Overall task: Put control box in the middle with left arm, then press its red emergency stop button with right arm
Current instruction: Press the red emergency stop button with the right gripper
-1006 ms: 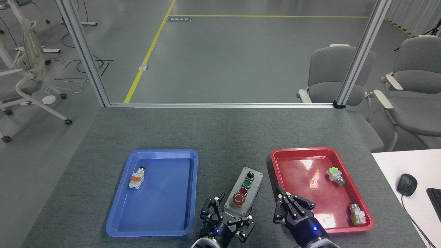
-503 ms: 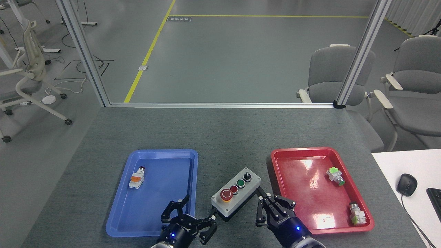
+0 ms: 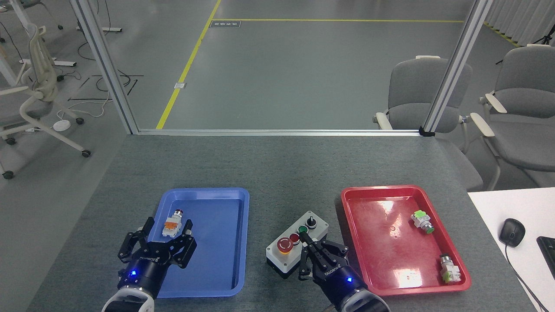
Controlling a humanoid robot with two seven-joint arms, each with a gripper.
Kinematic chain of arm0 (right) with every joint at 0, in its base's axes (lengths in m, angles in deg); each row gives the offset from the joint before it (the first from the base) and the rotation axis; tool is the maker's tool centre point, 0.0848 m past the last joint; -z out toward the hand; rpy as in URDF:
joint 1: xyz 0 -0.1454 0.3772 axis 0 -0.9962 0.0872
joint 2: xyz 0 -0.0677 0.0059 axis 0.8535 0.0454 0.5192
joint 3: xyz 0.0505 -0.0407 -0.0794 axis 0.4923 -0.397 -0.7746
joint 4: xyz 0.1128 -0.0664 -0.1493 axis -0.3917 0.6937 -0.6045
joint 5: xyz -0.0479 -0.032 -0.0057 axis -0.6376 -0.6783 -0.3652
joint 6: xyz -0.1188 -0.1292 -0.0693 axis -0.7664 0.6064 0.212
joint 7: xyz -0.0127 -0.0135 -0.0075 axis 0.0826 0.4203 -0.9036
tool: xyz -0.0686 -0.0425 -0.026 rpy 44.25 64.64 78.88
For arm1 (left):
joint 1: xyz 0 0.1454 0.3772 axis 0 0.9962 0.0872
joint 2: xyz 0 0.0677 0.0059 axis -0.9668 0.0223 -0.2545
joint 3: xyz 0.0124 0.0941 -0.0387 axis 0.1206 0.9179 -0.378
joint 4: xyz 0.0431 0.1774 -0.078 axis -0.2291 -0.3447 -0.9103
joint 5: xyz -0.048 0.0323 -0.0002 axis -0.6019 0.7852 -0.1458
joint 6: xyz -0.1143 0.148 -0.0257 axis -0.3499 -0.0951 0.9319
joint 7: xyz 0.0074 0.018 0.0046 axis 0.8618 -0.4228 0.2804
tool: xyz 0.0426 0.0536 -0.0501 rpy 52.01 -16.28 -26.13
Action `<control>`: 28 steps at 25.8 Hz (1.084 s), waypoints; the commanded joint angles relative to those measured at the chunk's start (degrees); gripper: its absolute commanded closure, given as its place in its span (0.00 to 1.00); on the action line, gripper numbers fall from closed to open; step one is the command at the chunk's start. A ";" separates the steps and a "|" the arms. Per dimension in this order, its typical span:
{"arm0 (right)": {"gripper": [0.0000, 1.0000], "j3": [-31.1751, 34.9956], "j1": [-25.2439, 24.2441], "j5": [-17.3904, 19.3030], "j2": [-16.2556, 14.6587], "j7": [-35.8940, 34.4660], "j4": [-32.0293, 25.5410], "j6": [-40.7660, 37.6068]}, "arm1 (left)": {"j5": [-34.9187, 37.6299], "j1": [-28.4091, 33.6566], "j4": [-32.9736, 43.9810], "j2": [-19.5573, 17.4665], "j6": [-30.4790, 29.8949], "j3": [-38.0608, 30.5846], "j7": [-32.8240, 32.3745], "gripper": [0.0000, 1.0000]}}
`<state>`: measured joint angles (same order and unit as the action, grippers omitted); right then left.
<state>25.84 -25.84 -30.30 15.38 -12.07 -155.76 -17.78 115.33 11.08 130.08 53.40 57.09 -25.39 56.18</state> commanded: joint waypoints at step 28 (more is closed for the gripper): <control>1.00 -4.30 5.95 0.46 1.39 -1.64 7.29 5.74 | 4.32 -0.06 -0.21 -0.01 7.12 -2.82 -0.11 0.01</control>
<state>19.41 -19.49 -29.90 17.21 -13.03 -146.40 -10.05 119.89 11.02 130.03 53.47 64.23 -28.13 55.92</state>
